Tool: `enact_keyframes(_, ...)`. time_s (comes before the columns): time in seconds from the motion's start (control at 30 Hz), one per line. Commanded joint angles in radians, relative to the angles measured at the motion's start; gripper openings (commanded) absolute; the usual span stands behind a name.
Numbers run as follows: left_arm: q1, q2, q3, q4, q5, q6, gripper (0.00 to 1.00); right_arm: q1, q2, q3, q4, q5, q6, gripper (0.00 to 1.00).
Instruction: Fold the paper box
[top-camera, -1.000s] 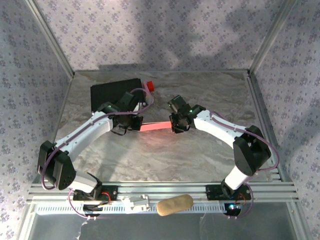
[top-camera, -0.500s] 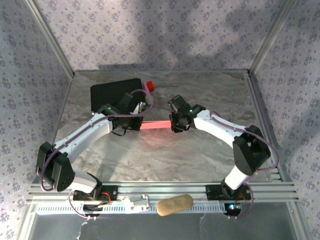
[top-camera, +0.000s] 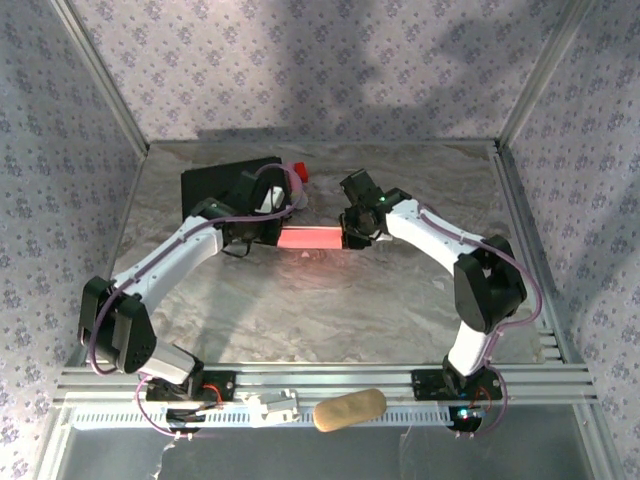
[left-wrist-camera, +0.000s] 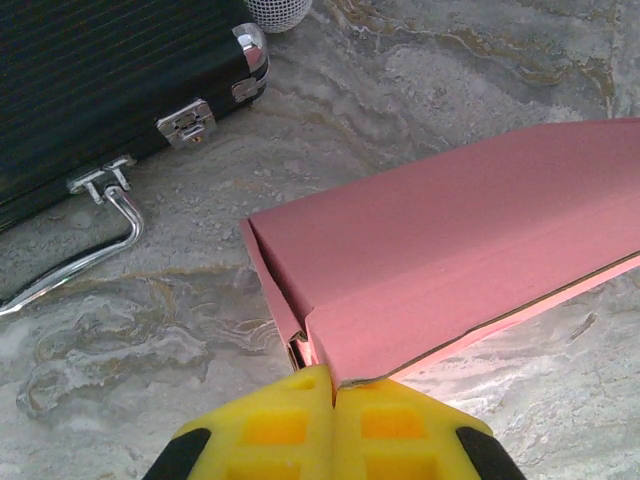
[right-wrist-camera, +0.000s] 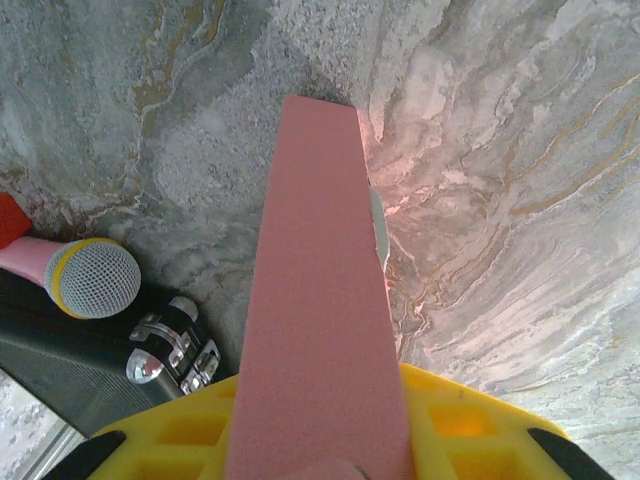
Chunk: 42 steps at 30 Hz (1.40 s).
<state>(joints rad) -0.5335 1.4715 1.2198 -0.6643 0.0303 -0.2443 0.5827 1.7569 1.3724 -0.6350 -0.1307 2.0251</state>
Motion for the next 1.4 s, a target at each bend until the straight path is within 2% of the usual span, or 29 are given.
enact_keyframes(0.0,0.04,0.039,0.023,-0.03,0.0,0.046,0.0,-0.019,0.04,0.057,-0.114,-0.05,0.017,0.3)
enact_keyframes(0.13,0.053,0.082,0.055,-0.066,-0.03,0.09,0.0,-0.021,0.084,0.121,-0.17,-0.052,-0.015,0.3)
enact_keyframes(0.43,0.053,0.111,0.09,-0.112,-0.107,0.138,0.0,-0.014,0.1,0.143,-0.189,-0.029,-0.028,0.29)
enact_keyframes(0.7,0.049,0.125,0.087,-0.117,-0.126,0.143,0.0,-0.014,0.112,0.151,-0.177,-0.036,-0.016,0.29)
enact_keyframes(1.03,0.023,0.148,0.091,-0.131,-0.217,0.163,0.0,-0.023,0.121,0.151,-0.177,-0.041,-0.013,0.29)
enact_keyframes(1.37,0.02,0.148,0.087,-0.125,-0.15,0.117,0.0,-0.027,0.123,0.154,-0.172,-0.046,-0.017,0.28)
